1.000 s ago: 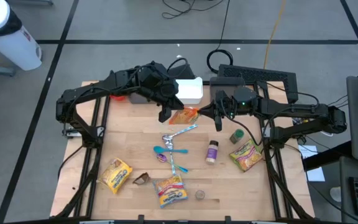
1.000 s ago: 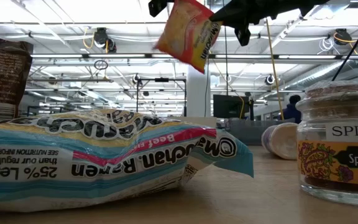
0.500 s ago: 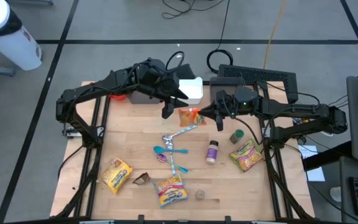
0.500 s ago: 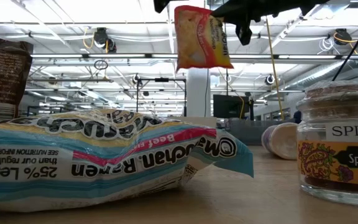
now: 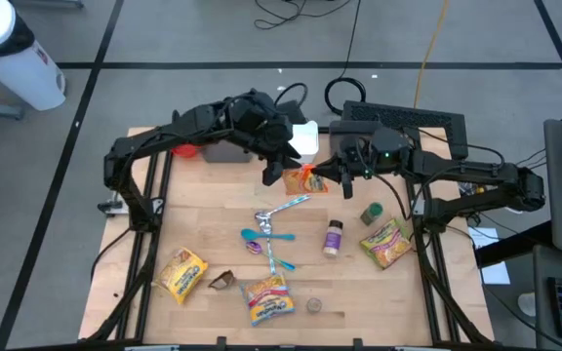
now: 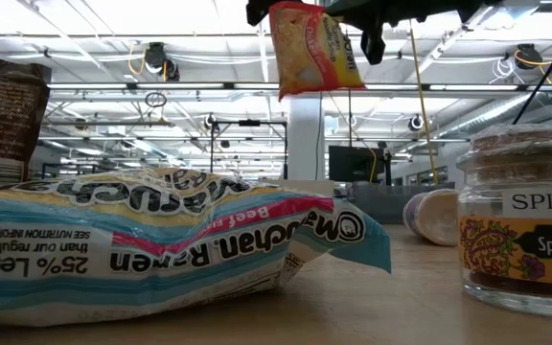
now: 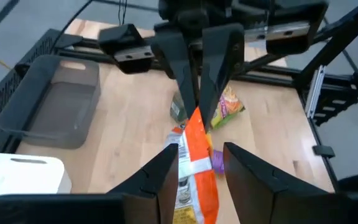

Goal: Pick & Place Food Item
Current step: Put the orange noodle pack into the left black bin

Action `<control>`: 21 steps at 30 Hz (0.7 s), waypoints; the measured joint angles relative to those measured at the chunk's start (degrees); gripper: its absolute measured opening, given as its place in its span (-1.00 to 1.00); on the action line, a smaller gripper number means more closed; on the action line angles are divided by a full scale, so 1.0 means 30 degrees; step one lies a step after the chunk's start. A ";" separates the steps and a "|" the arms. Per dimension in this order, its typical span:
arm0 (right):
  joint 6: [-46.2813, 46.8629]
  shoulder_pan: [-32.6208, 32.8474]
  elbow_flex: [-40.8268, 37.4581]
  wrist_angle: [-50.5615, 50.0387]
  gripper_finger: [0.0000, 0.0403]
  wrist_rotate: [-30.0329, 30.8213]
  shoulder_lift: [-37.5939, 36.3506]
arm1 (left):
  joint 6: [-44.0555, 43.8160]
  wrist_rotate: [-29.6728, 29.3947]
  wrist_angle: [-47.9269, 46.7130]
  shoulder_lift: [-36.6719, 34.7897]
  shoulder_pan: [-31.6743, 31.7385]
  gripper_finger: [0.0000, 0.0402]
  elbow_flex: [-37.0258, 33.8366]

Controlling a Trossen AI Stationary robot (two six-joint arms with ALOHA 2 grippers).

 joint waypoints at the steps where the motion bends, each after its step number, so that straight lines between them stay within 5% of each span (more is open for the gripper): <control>1: -0.0027 -0.0105 0.0085 -0.0163 -1.00 -0.0005 0.0000 | 0.0137 -0.0046 -0.0617 0.0407 0.0000 -0.34 0.0735; 10: -0.0119 -0.0455 0.0421 -0.1057 -1.00 -0.0471 0.0007 | 0.1273 -0.0477 -0.4686 0.3664 -0.0136 -0.34 0.5462; 21: -0.0280 -0.0462 0.0421 -0.1062 -1.00 -0.0464 0.0015 | 0.1723 -0.0482 -0.4995 0.4190 -0.0270 -0.34 0.5746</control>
